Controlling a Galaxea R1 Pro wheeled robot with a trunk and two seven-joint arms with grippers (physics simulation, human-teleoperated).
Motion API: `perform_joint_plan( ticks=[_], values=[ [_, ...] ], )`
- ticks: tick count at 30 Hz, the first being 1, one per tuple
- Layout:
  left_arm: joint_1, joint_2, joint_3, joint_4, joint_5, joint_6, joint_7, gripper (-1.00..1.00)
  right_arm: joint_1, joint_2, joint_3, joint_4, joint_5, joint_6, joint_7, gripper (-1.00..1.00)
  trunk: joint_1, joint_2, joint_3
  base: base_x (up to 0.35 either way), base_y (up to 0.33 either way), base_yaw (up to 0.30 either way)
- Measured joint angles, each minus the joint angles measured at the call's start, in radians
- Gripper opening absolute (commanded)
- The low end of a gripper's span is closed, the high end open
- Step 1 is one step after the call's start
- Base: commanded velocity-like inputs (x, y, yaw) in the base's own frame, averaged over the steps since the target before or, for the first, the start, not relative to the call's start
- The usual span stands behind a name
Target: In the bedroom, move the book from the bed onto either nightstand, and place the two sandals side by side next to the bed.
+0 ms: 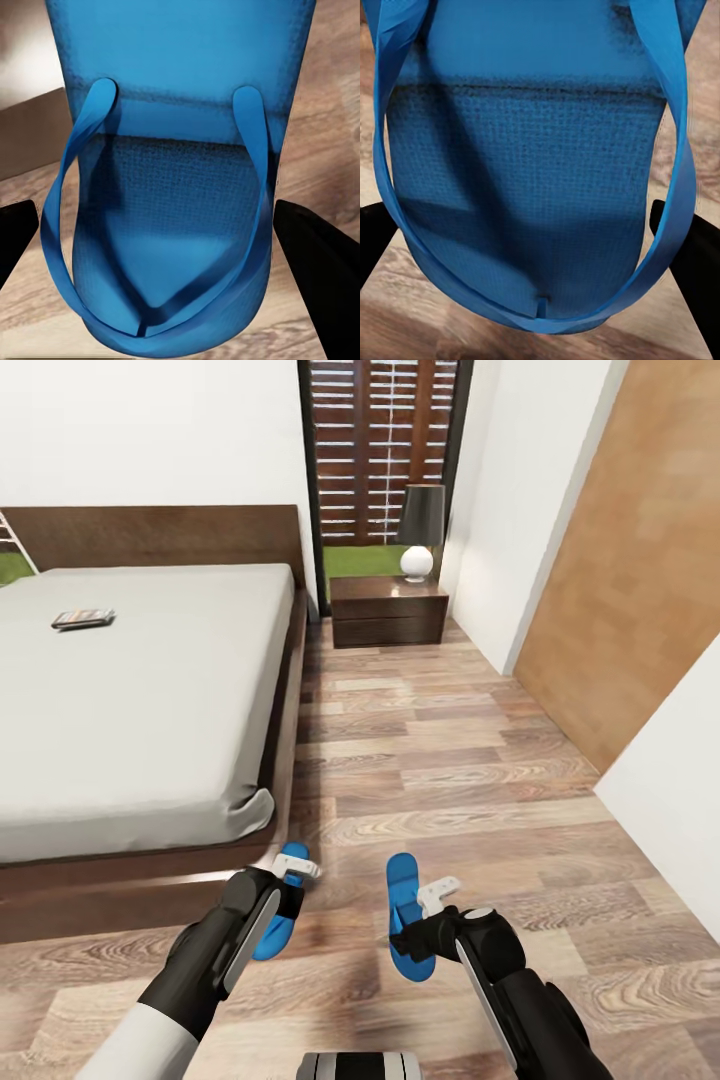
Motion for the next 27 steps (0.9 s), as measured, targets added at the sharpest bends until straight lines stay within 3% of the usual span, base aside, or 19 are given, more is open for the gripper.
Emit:
perform_joint_plan(
  ticks=[27],
  values=[
    [0.0,0.0,0.0,0.0,0.0,0.0,0.0,-1.0,0.0,0.0,0.0,0.0,0.0,0.0,0.0,-1.0,0.0,0.0,0.0,0.0,0.0,0.133]
  ],
)
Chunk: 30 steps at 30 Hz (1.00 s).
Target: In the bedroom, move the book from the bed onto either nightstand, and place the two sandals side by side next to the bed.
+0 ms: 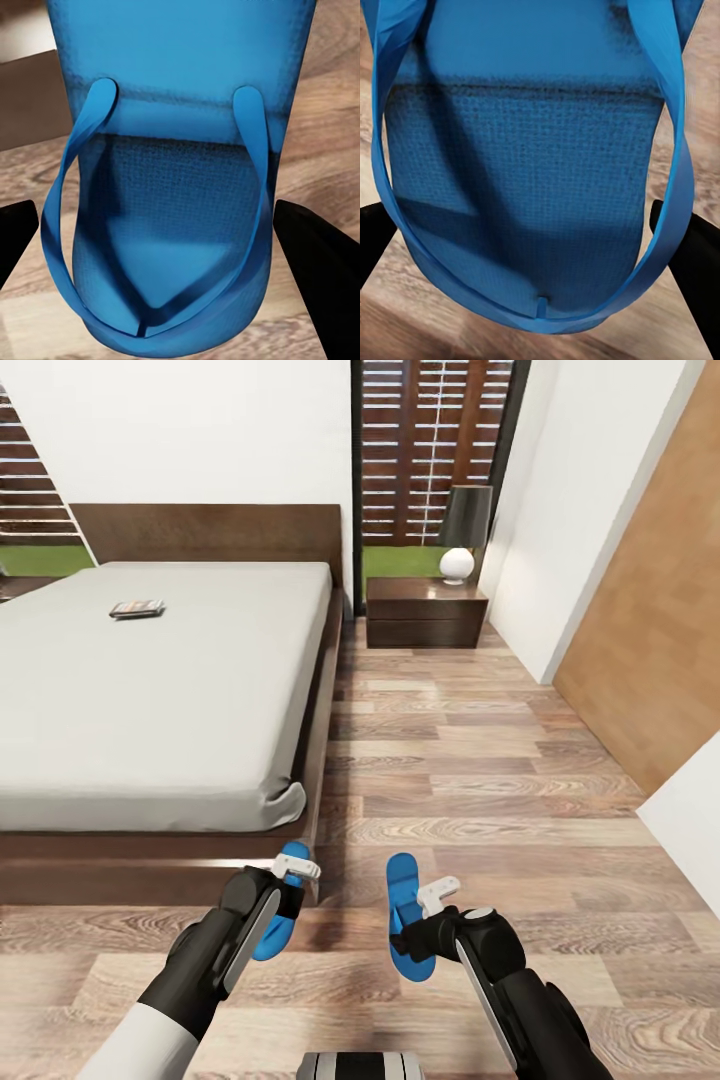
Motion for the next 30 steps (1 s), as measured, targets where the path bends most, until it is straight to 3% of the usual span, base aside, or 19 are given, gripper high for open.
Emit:
perform_joint_plan(
  ticks=[30],
  values=[
    [0.0,0.0,0.0,0.003,0.001,-0.002,-0.001,-1.0,0.0,0.0,0.0,0.0,0.003,0.0,0.003,-1.0,0.0,0.0,0.0,0.0,0.0,0.006]
  ],
)
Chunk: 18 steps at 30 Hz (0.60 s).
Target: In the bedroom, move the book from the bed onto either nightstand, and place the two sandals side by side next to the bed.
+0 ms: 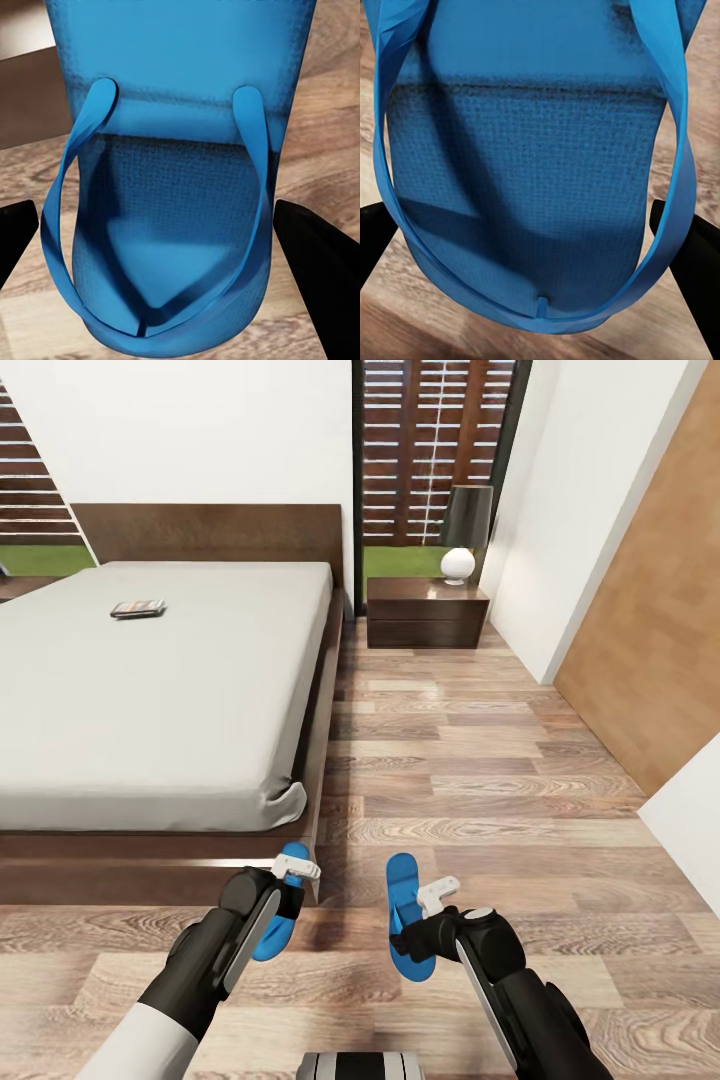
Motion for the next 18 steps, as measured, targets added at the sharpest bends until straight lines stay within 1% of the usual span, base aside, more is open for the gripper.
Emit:
perform_joint_plan(
  ticks=[13,18],
  values=[
    [0.0,0.0,0.0,0.0,0.0,0.002,0.001,-1.0,0.0,0.0,0.0,0.0,0.0,0.0,0.0,-1.0,0.0,0.0,0.0,0.0,-0.002,0.0],
    [0.0,0.0,0.0,0.0,0.0,0.003,0.001,-1.0,0.0,0.0,0.0,0.0,0.0,0.0,0.0,-1.0,0.0,0.0,0.0,0.0,-0.088,0.0]
  ],
)
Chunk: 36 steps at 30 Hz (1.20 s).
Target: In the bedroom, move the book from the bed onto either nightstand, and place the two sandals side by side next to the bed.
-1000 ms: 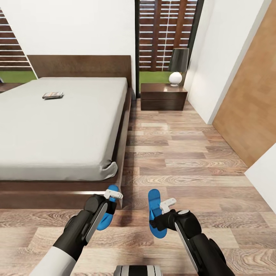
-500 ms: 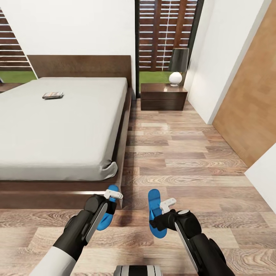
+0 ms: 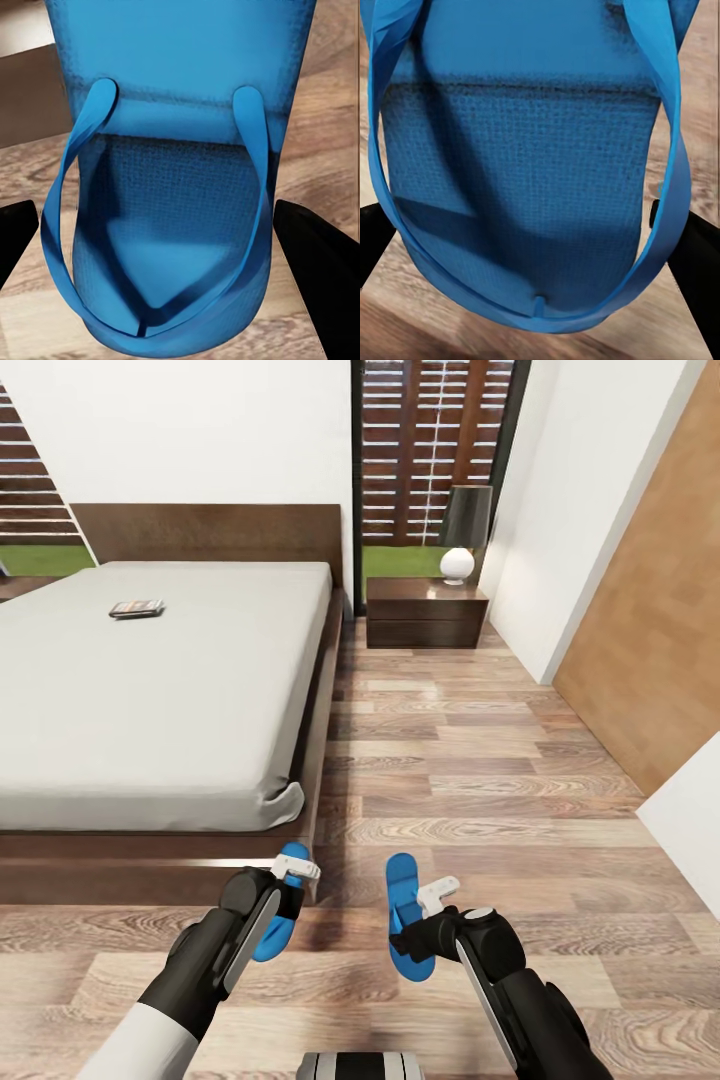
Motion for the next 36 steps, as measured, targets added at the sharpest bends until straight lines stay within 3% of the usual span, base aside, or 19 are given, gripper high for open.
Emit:
perform_joint_plan(
  ticks=[36],
  values=[
    [0.0,0.0,0.0,0.0,0.0,0.001,0.0,-1.0,0.0,0.0,0.0,0.0,0.0,0.0,0.0,-1.0,0.0,0.0,0.0,0.0,-0.123,0.0]
  ],
)
